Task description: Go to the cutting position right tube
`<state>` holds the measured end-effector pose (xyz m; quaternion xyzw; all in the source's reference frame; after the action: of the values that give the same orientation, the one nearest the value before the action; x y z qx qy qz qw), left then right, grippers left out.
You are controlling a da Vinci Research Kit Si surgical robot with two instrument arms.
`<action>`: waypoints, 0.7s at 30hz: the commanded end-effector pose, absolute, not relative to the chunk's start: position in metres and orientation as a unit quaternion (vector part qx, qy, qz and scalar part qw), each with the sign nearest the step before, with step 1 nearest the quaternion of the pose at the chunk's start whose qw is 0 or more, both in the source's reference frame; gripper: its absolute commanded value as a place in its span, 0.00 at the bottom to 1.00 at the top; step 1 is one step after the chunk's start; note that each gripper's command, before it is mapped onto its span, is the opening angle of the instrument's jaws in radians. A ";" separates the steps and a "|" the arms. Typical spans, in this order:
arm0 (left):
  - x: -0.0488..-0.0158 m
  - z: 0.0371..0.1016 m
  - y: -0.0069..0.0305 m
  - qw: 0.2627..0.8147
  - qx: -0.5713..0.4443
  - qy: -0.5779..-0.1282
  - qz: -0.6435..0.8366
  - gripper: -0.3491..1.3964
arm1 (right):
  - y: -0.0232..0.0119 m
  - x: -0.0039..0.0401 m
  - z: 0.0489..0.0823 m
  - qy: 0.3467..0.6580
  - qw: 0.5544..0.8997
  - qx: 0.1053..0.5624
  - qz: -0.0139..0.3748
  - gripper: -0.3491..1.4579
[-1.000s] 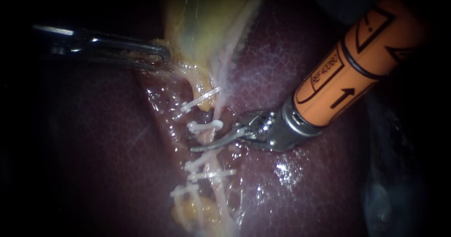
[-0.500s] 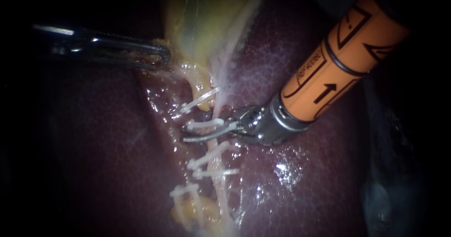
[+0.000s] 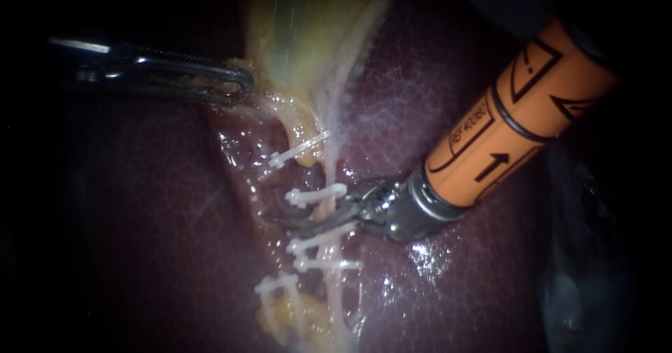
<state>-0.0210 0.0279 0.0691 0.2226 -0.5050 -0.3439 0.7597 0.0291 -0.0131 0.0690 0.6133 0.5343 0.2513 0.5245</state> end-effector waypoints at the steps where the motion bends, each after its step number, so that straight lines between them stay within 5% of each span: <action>1: -0.0210 0.0691 0.0279 0.760 0.223 -0.505 -0.344 0.00 | -0.0131 0.0291 0.0688 0.540 0.523 0.611 0.247 0.80; 11: -0.0211 0.0691 0.0279 0.760 0.223 -0.505 -0.344 0.00 | -0.0121 0.0301 0.0661 0.571 0.511 0.603 0.222 0.76; 21: -0.0211 0.0691 0.0279 0.760 0.223 -0.505 -0.344 0.00 | -0.0096 0.0300 0.0639 0.579 0.510 0.591 0.236 0.78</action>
<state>-0.0211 0.0279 0.0691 0.2225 -0.5052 -0.3438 0.7597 0.0299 -0.0095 0.0638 0.5896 0.5797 0.2374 0.5099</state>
